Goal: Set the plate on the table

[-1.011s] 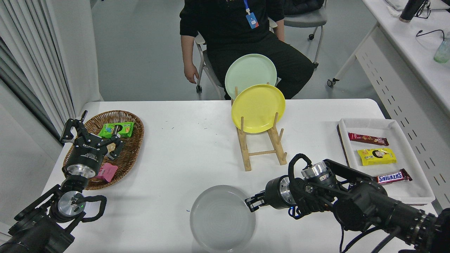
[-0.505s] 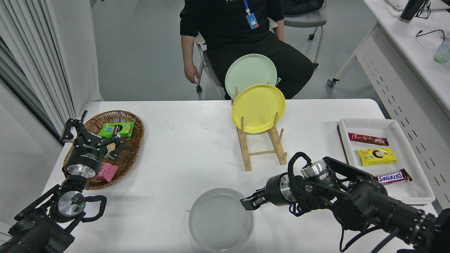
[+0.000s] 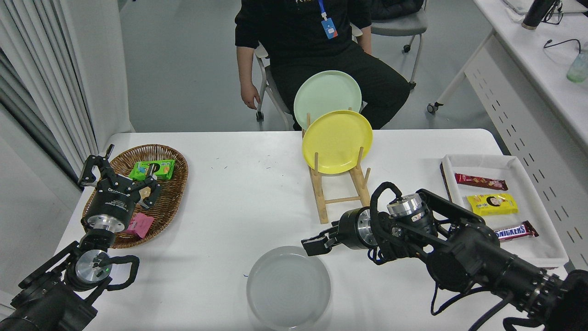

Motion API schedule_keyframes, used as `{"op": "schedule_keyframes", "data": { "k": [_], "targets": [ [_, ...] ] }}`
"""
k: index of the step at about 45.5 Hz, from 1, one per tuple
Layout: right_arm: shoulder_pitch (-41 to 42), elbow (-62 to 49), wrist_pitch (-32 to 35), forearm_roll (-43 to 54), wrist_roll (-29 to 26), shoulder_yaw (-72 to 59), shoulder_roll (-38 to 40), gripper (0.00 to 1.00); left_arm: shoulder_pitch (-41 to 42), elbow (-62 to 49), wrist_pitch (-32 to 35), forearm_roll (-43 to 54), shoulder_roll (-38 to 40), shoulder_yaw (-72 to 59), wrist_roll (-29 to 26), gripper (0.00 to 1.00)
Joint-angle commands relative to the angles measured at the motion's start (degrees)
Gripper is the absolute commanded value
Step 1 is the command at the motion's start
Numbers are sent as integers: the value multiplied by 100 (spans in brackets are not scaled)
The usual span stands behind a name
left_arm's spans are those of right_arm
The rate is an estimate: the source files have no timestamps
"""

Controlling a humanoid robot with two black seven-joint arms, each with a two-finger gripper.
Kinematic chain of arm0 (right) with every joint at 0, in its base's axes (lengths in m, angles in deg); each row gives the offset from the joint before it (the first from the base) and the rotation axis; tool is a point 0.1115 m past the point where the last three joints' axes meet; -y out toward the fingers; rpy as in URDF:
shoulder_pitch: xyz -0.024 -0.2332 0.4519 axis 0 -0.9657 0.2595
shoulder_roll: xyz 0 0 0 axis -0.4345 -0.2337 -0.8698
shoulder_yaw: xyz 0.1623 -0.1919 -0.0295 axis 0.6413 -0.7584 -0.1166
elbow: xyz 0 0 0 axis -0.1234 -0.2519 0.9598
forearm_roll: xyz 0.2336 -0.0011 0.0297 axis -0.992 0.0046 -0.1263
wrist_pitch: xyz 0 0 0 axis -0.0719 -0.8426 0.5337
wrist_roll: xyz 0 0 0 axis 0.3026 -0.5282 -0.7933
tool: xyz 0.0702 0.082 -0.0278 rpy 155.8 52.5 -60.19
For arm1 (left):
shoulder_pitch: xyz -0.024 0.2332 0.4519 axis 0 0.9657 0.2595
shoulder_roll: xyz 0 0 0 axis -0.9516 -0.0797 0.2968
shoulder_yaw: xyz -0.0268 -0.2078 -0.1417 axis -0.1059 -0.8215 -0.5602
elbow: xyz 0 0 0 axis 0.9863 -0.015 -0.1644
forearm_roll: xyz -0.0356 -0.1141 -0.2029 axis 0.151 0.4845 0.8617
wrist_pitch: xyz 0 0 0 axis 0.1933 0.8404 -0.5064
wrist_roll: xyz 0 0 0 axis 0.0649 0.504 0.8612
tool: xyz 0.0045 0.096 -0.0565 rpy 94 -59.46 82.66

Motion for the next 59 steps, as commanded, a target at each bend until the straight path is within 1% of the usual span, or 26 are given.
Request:
{"op": "schedule_keyframes", "data": {
  "k": [1, 6, 9, 15, 20, 25, 34, 46, 54, 59],
  "targets": [
    [77, 37, 831, 935, -1, -149, -65, 100, -3, 0, 0, -1, -1, 0, 0, 98],
    [209, 45, 1815, 1331, -1, -403, -73, 100, -3, 0, 0, -1, 8, 0, 0, 98],
    [253, 28, 2544, 1760, -1, -500, -73, 100, -3, 0, 0, -10, -1, 0, 0, 98],
    [350, -34, 3819, 3332, -1, -676, -65, 100, -3, 0, 0, -1, -1, 0, 0, 98],
    [359, -174, 4356, 4538, -1, -633, -65, 100, -3, 0, 0, -1, -1, 0, 0, 98],
    [359, -297, 4602, 5163, 8, -562, -56, 100, -3, 0, 0, -1, 8, 0, 0, 98],
    [306, -403, 5077, 5664, 52, -404, 199, 100, -3, 0, 0, -1, -1, 0, 0, 98],
    [253, -491, 5210, 6385, 78, 324, 673, 100, -3, 0, 0, -1, 8, 0, 0, 98],
    [236, -552, 5280, 6403, 131, 738, 946, 100, -3, 0, 0, -1, -1, 0, 0, 98],
    [218, -850, 5297, 6403, 166, 932, 1078, 100, -3, 0, 0, -1, 8, 0, 0, 98]
  ]
}}
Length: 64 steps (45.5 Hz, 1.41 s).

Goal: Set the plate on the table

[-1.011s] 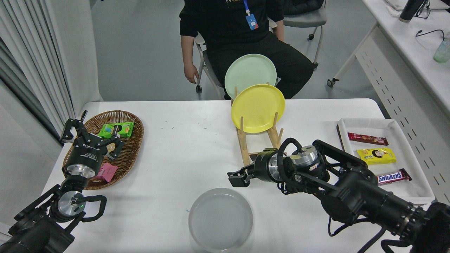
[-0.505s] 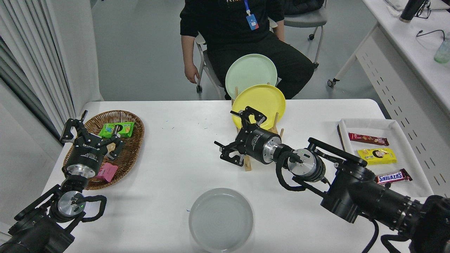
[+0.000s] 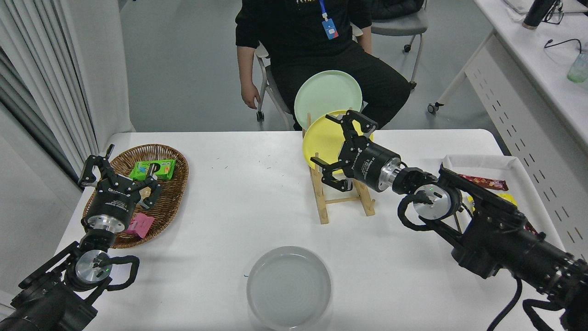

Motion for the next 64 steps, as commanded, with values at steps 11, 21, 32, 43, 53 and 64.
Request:
{"op": "schedule_keyframes", "data": {
  "k": [11, 21, 32, 43, 53, 64],
  "targets": [
    [-30, -1143, 231, 196, 574, 609, 463, 100, 5, 0, 0, -2, 1, 0, 0, 98],
    [14, -1873, 231, 196, 1093, 609, 446, 100, -4, 0, 0, -2, 9, 0, 0, 98],
    [-188, -2410, 231, 99, 1488, 592, 384, 100, -4, 0, 0, -2, 1, 0, 0, 98],
    [-372, -2463, 231, 90, 1515, 574, 244, 100, 5, 0, 0, -2, 9, 0, 0, 98],
    [-469, -2664, 214, 90, 1612, 592, 42, 100, -4, 0, 0, -2, 1, 0, 0, 98],
    [-443, -2788, 231, 90, 1603, 513, 6, 100, 5, 0, 0, -2, 1, 0, 0, 98]
  ]
}}
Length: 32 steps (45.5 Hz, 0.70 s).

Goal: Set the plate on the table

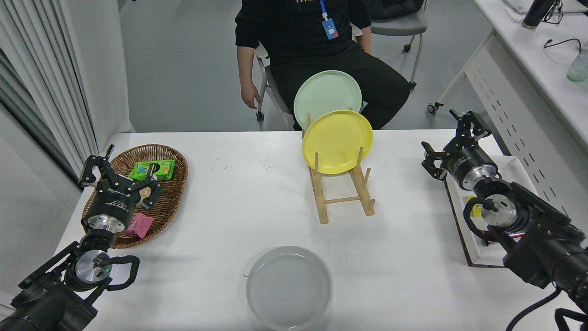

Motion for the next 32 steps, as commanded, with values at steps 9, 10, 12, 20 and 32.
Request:
{"op": "schedule_keyframes", "data": {
  "k": [9, 10, 12, 20, 32],
  "targets": [
    [-12, -132, 11, -3, 36, -104, -88, 100, -4, 0, 0, 0, -4, 0, 0, 98],
    [-12, -132, 11, -3, 36, -104, -88, 100, -4, 0, 0, 0, -4, 0, 0, 98],
    [-12, -132, 11, -3, 36, -104, -88, 100, -4, 0, 0, 0, 5, 0, 0, 98],
    [-56, -141, -7, -12, 36, -113, -96, 100, -4, 0, 0, 0, -4, 0, 0, 98],
    [-74, -123, -7, -20, 36, -87, -123, 100, -4, 0, 0, 0, -4, 0, 0, 98]
  ]
}}
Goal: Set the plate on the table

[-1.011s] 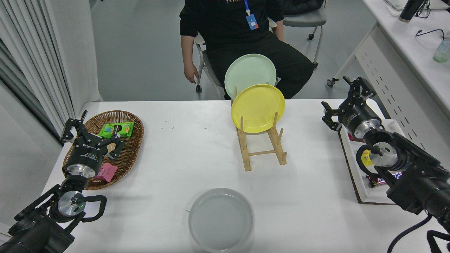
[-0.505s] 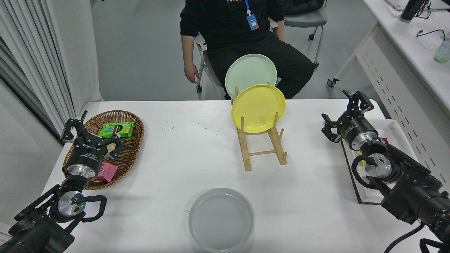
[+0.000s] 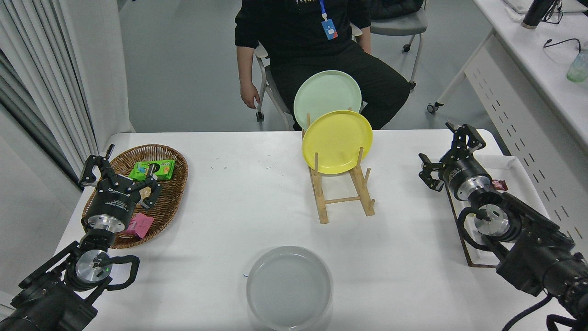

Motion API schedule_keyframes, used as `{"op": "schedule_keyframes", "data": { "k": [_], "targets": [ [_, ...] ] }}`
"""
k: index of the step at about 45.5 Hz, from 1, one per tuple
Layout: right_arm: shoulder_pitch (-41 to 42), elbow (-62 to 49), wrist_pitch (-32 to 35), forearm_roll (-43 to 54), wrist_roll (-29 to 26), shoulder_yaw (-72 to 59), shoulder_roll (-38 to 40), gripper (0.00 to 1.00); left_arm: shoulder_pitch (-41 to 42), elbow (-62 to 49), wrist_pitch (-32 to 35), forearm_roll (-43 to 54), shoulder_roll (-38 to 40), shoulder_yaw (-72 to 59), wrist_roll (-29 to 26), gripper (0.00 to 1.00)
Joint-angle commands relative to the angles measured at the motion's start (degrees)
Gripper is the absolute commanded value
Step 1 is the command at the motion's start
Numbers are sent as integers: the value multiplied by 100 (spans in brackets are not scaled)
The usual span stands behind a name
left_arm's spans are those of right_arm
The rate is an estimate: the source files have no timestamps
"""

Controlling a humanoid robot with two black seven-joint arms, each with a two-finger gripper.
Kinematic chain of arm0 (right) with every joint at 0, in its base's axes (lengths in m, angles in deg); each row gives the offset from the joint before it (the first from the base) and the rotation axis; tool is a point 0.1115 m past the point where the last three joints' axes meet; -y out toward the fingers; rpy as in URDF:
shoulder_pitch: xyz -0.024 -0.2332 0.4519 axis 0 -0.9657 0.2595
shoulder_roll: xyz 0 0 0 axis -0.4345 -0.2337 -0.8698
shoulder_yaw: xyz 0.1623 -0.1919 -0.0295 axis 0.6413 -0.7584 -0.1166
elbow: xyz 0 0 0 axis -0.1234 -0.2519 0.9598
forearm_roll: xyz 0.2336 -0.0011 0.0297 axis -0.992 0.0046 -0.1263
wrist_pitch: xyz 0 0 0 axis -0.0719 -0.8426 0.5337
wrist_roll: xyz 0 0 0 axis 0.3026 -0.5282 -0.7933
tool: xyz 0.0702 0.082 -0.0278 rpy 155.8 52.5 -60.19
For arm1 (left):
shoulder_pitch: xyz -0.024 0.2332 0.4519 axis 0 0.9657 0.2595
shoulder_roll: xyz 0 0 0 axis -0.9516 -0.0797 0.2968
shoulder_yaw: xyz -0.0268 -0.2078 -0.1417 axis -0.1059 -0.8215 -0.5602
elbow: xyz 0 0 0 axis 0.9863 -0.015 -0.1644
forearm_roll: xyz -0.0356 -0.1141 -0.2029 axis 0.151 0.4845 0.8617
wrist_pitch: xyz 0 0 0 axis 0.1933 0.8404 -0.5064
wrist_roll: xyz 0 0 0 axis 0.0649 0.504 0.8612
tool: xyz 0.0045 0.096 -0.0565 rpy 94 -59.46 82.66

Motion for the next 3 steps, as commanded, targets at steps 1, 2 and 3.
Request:
{"op": "schedule_keyframes", "data": {
  "k": [1, 2, 3],
  "targets": [
    [-20, -5, -8, 1, 1, 17, -25, 100, 0, 0, 0, 0, -2, 0, 0, 98],
    [-12, -5, -8, -8, 1, 25, -25, 100, 0, 0, 0, 0, 7, 0, 0, 98],
    [-12, -5, -8, -8, -8, 26, -25, 100, 0, 0, 0, 0, -2, 0, 0, 98]
  ]
}}
